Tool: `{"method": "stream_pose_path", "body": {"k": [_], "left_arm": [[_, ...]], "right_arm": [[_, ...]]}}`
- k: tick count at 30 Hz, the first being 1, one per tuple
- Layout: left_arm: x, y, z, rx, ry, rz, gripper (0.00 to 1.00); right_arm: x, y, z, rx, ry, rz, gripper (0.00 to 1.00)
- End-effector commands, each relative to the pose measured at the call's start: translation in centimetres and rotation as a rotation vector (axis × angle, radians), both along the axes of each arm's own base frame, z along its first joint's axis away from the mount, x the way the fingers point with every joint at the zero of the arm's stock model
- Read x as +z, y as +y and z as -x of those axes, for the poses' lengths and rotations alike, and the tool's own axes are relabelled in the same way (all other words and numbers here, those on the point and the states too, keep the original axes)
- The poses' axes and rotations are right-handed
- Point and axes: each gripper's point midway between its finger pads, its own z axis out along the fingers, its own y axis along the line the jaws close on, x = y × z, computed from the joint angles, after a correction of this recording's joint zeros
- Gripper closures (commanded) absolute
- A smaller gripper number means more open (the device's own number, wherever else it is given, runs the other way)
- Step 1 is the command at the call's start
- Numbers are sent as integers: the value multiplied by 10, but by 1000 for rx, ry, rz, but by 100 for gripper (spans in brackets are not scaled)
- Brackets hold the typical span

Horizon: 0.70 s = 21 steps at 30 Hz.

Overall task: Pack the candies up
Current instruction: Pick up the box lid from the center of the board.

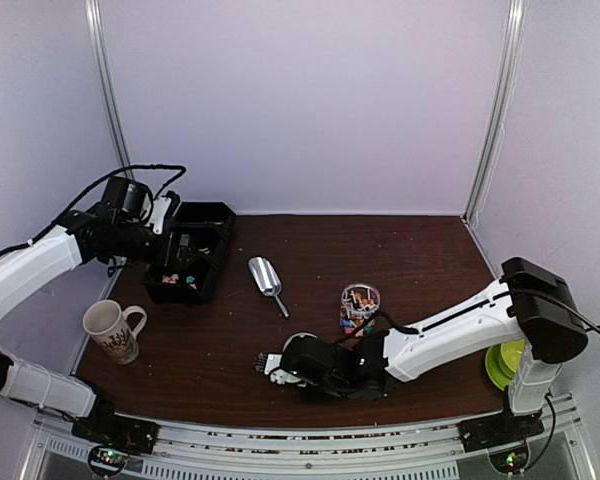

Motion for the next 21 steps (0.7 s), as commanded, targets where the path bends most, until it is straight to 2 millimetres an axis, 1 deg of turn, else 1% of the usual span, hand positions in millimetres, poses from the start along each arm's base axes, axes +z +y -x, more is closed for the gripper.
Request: {"method": "stream_pose_path", "body": {"k": [1, 5, 7, 11, 14, 18, 21], "left_arm": [[30, -21, 4, -124, -119, 100, 2], [41, -34, 14, -203, -167, 148, 2], [48, -46, 21, -271, -190, 175, 2], [52, -64, 38, -381, -237, 174, 2], [54, -77, 51, -460, -271, 166, 2], [60, -95, 72, -582, -317, 188, 2], [58, -106, 87, -673, -340, 171, 2]], "right_arm": [[38, 7, 9, 34, 73, -95, 100], [57, 7, 15, 55, 118, -146, 100], [63, 6, 17, 63, 145, -166, 100], [74, 6, 21, 75, 229, -223, 100], [78, 5, 24, 81, 303, -264, 100], [89, 3, 29, 104, 410, -322, 100], [100, 0, 34, 132, 490, -373, 100]]}}
